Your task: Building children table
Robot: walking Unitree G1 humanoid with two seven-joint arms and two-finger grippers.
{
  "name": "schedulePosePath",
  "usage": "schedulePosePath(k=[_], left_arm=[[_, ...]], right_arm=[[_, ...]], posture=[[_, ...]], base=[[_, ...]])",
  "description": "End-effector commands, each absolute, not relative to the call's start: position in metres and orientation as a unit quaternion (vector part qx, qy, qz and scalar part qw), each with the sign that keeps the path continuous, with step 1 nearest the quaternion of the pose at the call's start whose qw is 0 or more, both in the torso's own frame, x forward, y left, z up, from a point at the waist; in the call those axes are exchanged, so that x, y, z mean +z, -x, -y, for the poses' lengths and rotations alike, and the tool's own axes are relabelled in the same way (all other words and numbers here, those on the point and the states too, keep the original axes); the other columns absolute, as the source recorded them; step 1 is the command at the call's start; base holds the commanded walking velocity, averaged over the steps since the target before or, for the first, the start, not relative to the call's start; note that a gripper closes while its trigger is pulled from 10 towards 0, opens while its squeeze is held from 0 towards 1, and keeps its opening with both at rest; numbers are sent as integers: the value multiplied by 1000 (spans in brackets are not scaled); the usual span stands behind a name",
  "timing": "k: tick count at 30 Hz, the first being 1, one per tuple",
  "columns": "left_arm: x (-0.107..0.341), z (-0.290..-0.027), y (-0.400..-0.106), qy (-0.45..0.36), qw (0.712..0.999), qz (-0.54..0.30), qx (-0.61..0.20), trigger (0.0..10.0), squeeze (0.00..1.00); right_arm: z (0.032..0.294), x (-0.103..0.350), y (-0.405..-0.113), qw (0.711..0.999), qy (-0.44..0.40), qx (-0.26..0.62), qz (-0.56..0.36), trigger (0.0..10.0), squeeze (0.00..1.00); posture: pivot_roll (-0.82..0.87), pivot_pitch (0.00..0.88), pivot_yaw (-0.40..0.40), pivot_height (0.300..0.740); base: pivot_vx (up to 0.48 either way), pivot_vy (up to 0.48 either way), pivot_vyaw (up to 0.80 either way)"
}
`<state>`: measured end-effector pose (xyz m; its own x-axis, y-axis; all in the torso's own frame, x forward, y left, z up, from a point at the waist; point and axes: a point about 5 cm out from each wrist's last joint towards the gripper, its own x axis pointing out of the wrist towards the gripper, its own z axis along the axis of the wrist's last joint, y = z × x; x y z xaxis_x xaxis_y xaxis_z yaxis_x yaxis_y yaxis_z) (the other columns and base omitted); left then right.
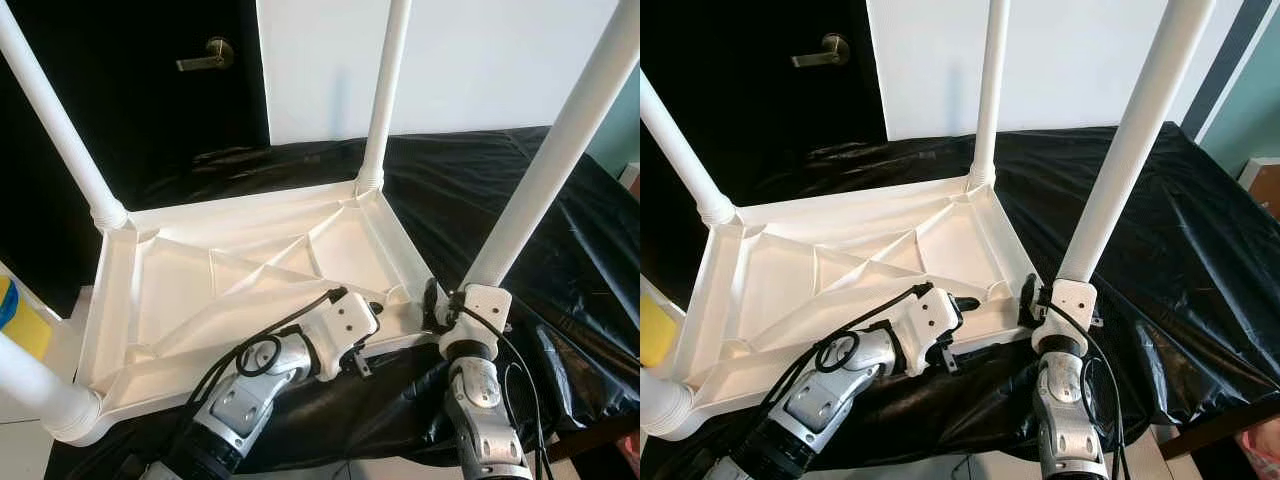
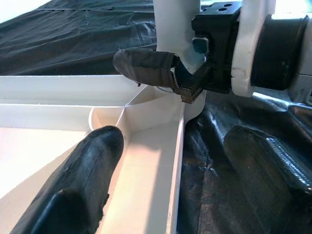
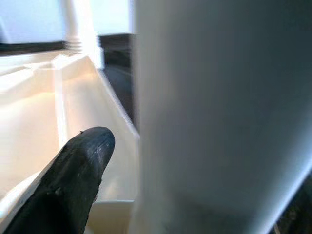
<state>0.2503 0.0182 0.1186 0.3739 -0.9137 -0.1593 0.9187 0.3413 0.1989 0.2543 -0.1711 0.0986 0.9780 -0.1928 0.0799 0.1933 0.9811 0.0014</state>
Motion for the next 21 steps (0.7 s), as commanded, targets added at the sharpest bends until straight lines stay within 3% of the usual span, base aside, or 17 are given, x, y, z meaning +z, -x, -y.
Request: schedulePosePath(k=[1, 3, 4, 9, 13, 21], left_arm=[[120, -18, -251, -133, 823, -8, -552, 10000, 0], [120, -18, -251, -133, 823, -8, -552, 10000, 0], [120, -18, -251, -133, 823, -8, -553, 10000, 0], [120, -18, -251, -132, 822, -9, -554, 10000, 0], [120, -17, -251, -132, 819, -8, -559, 10000, 0], [121, -16, -252, -134, 817, -7, -560, 10000, 0]], right_arm=[[174, 101, -251, 996, -4, -73, 50, 10000, 992], [175, 101, -251, 997, -6, -61, 50, 10000, 992], [179, 101, -249, 998, -3, -46, 50, 10000, 0], [189, 102, -245, 998, 5, 17, 53, 10000, 0], [205, 106, -244, 990, 31, 130, 45, 10000, 0], [222, 116, -256, 981, 66, 178, 39, 10000, 0]], posture=[[-31, 0, -20, 740], [-31, 0, -20, 740], [-36, 0, -19, 740], [-41, 0, -14, 740], [-50, 0, -4, 740], [-50, 0, -3, 740]], base=[[0, 0, 0], [0, 0, 0], [0, 0, 0], [0, 0, 0], [0, 0, 0], [0, 0, 0]])
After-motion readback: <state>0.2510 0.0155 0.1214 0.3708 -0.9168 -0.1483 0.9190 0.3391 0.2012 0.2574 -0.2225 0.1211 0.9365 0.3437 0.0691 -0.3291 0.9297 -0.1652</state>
